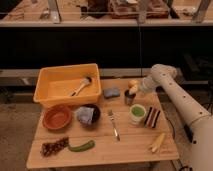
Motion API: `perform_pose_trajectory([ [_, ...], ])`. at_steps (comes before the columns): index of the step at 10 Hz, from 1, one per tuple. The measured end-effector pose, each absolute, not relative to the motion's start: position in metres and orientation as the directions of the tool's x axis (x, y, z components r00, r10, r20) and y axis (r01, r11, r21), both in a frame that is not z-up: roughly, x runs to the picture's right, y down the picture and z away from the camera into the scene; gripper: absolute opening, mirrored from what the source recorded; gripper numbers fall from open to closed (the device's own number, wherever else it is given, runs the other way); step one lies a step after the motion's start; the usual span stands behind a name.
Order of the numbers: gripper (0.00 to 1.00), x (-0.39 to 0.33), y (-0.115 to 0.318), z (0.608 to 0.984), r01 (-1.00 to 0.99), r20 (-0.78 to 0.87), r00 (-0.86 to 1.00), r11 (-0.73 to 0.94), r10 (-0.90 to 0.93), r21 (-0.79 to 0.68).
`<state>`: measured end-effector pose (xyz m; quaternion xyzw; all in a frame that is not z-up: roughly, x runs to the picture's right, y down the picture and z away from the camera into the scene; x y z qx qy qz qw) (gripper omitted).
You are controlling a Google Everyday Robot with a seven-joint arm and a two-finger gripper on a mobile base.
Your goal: Stack cups into tray
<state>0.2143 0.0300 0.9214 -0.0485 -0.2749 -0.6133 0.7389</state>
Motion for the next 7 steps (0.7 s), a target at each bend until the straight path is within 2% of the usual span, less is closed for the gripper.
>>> perform_pose_trajectory([
  [3, 0.58, 0.206, 0.037, 0.923, 0.939, 0.47, 0.074, 0.221, -0.879, 0.264],
  [6, 0.33, 0.183, 0.049, 0.924, 0.948, 0.478, 0.036, 0.181, -0.878, 0.262],
  [7, 0.21, 0.183, 0.053, 0.923, 0.95, 0.481, 0.033, 0.177, -0.876, 0.257],
])
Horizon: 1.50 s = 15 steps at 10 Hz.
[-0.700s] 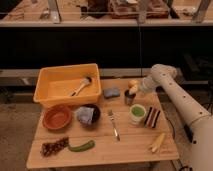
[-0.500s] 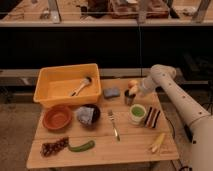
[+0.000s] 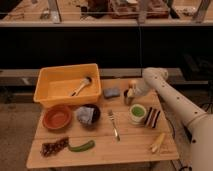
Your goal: Stack cups into tray
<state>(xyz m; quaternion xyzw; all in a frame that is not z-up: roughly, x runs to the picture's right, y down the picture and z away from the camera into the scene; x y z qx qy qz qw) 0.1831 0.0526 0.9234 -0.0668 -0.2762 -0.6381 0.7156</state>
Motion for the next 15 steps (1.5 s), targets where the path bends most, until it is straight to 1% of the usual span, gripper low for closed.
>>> perform_pose_trajectory([
  [1, 0.13, 0.185, 0.054, 0.923, 0.952, 0.482, 0.035, 0.176, -0.875, 0.251],
  [2, 0.11, 0.187, 0.055, 0.922, 0.952, 0.483, 0.038, 0.178, -0.875, 0.248],
  [4, 0.1, 0.191, 0.054, 0.919, 0.95, 0.483, 0.049, 0.19, -0.874, 0.249],
  [7, 0.1, 0.2, 0.04, 0.9, 0.941, 0.466, 0.045, 0.194, -0.884, 0.276],
  [9, 0.1, 0.21, 0.028, 0.879, 0.938, 0.45, 0.025, 0.177, -0.892, 0.299],
  [11, 0.1, 0.233, 0.025, 0.845, 0.938, 0.427, -0.016, 0.135, -0.904, 0.32],
  [15, 0.1, 0.304, 0.052, 0.789, 0.938, 0.392, 0.011, 0.146, -0.92, 0.315],
])
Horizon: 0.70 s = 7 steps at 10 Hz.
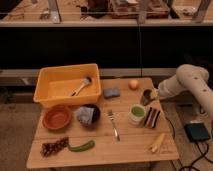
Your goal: Stack cups into tray
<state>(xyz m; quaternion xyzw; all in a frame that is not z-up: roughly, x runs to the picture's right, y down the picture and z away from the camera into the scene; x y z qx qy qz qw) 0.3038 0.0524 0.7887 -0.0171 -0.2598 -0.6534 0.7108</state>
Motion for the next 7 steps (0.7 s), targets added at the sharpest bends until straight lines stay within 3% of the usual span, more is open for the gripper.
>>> perform_pose_trajectory([
  [3, 0.1, 0.357, 0.065, 0.757, 0.936, 0.368, 0.084, 0.2, -0.926, 0.29],
  [7, 0.1, 0.353, 0.066, 0.743, 0.926, 0.369, 0.057, 0.187, -0.928, 0.327],
])
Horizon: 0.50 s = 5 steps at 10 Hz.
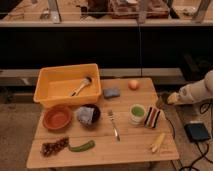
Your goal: Stack cups into tray
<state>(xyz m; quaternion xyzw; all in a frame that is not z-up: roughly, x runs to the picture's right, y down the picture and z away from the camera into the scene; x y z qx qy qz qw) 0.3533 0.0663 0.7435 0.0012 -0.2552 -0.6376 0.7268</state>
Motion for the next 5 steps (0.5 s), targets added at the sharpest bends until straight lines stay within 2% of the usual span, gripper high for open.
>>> perform_pose_trajectory([
  [5, 0.1, 0.303, 0.048, 0.695, 0.9, 0.308, -0.049, 0.092, -0.95, 0.426],
])
